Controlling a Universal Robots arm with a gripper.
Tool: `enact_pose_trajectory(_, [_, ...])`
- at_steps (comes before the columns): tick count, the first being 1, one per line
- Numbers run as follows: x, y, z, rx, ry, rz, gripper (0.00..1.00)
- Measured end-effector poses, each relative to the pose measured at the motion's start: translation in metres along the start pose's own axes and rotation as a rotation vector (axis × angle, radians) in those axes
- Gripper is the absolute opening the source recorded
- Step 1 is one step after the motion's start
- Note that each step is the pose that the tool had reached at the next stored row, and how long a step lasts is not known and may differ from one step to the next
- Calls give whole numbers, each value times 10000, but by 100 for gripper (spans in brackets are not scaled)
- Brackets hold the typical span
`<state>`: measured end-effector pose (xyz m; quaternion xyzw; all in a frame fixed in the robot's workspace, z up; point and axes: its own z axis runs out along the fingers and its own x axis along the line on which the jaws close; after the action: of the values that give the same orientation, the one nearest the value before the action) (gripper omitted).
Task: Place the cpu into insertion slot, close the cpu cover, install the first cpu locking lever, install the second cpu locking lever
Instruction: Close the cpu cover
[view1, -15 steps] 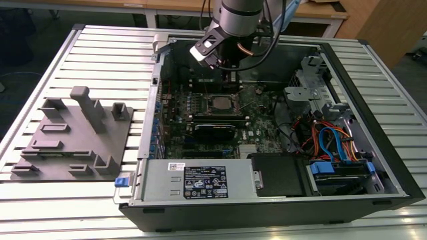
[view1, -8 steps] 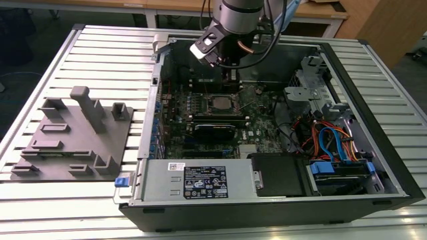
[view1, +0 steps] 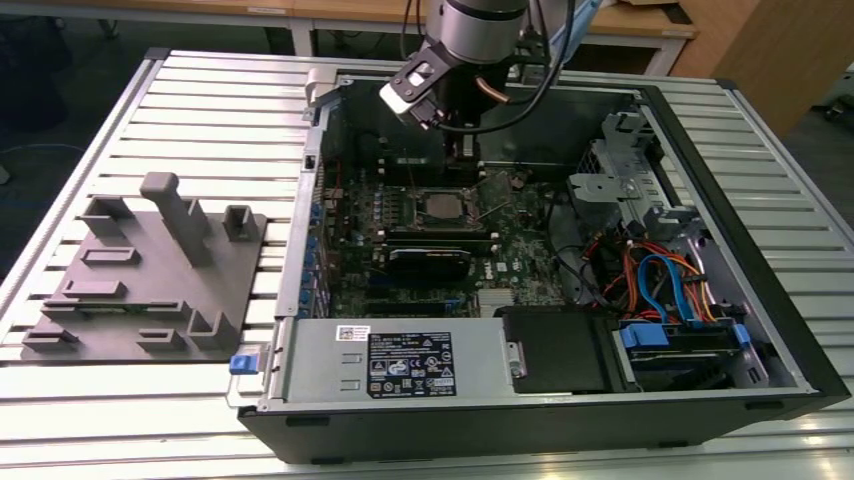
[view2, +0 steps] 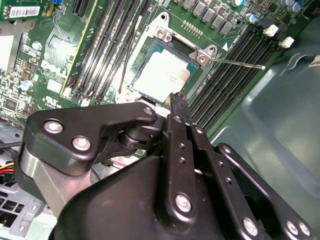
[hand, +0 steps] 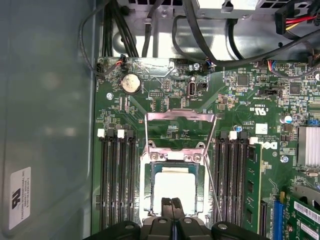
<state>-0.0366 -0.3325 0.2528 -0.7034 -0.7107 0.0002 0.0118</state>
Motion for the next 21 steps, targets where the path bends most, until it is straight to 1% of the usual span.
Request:
enact_pose_trajectory(2, [1, -1, -45, 1, -2, 0, 10])
enact_pose_trajectory(17, [0, 28, -45, -5, -2, 0, 10])
enact_pose_trajectory(21, [1, 28, -92, -17, -3, -1, 10])
